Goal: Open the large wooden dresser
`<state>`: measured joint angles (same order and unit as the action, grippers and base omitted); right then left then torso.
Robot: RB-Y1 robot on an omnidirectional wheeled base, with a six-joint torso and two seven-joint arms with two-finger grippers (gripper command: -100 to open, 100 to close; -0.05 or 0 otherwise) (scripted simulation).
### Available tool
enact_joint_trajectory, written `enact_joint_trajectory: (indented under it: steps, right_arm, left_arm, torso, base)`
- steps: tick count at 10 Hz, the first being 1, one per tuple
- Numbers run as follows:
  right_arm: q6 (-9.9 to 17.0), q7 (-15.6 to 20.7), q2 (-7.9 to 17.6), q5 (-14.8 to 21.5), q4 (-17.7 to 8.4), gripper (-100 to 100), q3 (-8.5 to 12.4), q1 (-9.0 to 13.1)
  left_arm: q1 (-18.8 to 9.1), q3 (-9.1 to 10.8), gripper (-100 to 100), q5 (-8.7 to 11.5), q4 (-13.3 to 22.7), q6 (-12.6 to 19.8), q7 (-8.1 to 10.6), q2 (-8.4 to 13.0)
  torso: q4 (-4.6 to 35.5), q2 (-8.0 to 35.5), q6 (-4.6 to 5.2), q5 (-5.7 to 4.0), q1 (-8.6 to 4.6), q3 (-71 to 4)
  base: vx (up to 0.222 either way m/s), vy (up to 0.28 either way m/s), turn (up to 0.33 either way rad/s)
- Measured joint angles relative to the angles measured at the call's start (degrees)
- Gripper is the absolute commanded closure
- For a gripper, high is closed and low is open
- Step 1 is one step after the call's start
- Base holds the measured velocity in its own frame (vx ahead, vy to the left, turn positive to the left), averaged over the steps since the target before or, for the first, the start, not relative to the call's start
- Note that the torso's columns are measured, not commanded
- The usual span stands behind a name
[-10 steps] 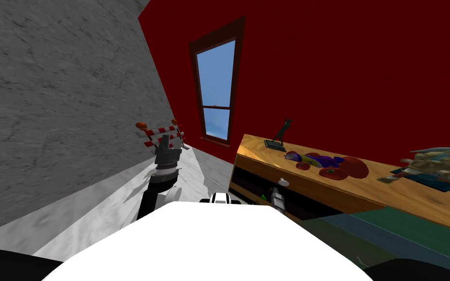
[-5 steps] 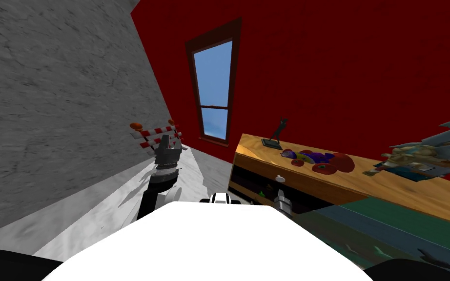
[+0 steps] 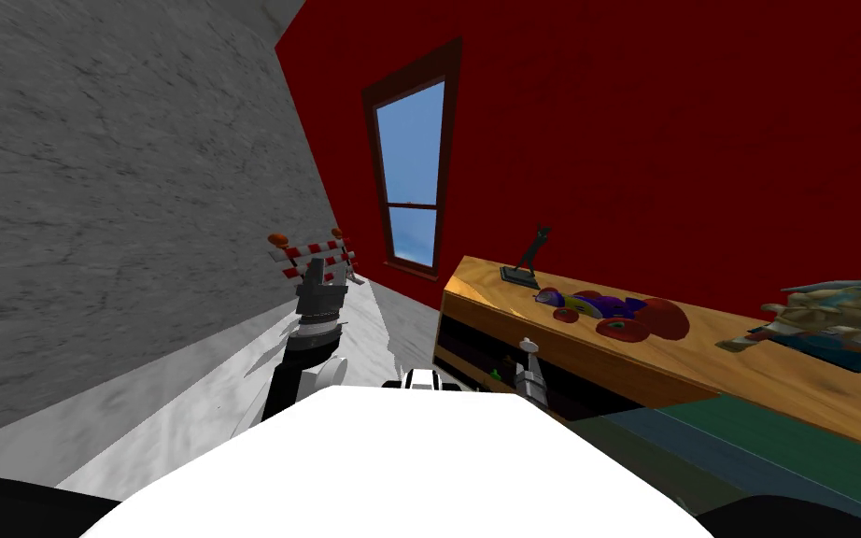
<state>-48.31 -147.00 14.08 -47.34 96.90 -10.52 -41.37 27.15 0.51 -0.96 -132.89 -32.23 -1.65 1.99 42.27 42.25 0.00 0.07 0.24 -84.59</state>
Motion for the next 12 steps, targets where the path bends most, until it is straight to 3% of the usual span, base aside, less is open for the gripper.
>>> enact_joint_trajectory:
  steps: [3, 8, 12]
  right_arm:
    - [0.15, -3.0, 0.62, 0.04, 0.37, -100, -1.88, 0.29]
    - [-0.37, -6.21, 3.0, -1.33, 3.27, -100, -6.22, 0.46]
    - [-0.71, -11.97, 3.64, -1.81, 4.39, -100, -7.27, 0.21]
  left_arm:
    - [0.0, 0.0, 0, 0.0, 0.0, 0.0, 0.0, 0.0]
    - [0.0, 0.01, 0, 0.0, 0.0, 0.0, 0.0, 0.0]
    - [0.01, 0.0, 0, 0.0, 0.0, 0.0, 0.0, -0.01]
  torso:
    - [0.02, 0.04, -0.02, -0.11, -0.38, 0.03]
    - [0.01, 0.02, 0.01, -0.03, -0.06, 0.01]
    - [0.0, -0.01, 0.01, -0.05, -0.17, 0.0]
  base:
    - [-0.038, -0.12, 0.145]
    - [-0.05, -0.148, 0.129]
    - [-0.011, -0.023, 0.026]
